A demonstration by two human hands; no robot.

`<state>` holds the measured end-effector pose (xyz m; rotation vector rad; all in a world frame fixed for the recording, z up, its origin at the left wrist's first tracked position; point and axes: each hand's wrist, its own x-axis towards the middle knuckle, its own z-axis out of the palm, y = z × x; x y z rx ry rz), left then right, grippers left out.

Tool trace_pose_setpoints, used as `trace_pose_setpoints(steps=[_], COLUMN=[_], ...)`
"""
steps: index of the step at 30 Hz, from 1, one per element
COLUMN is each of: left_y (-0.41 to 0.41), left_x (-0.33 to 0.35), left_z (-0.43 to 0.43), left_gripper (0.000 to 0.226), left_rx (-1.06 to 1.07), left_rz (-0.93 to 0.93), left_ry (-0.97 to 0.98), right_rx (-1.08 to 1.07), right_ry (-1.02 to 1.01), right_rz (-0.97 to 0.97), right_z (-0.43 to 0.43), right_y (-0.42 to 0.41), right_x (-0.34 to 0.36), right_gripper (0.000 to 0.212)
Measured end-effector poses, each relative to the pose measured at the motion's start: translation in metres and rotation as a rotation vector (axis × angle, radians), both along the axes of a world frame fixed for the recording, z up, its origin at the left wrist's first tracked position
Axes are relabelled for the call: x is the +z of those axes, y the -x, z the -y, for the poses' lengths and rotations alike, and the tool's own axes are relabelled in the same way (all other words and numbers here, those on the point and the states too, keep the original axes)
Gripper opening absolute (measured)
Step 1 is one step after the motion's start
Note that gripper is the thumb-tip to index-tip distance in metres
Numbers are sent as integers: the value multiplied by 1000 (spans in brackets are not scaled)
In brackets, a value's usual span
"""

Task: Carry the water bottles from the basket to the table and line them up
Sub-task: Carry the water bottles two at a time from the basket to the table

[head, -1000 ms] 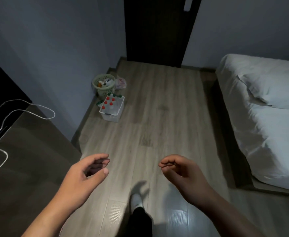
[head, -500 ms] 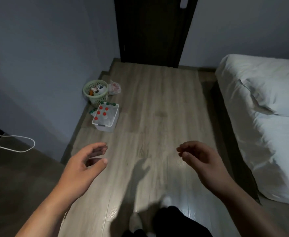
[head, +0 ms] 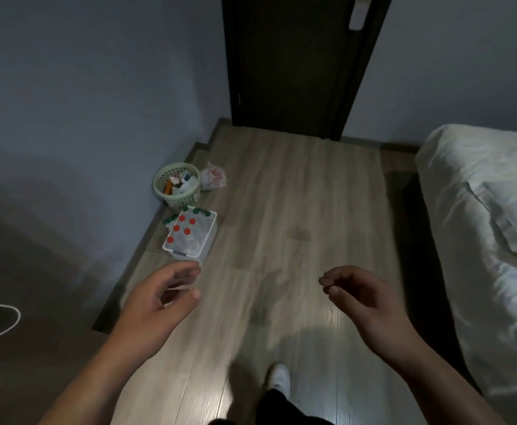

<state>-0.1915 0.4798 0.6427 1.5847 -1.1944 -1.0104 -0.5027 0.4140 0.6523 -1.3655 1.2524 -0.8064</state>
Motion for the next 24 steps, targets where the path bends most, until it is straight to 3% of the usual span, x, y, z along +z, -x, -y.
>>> trace_pose_setpoints(steps=[14, 24], left_y=[-42, -94], left_x=[-10, -29], left_z=[98, 261], left_gripper=[43, 38], left_rx=[220, 230], left_rz=[-39, -104], left_ry=[-45, 8], right_rx=[224, 311], right_ry=[8, 14], right_rz=[49, -79], right_z=[163, 308], right_y=[-76, -153], right_x=[-16, -5], right_gripper=[8, 10])
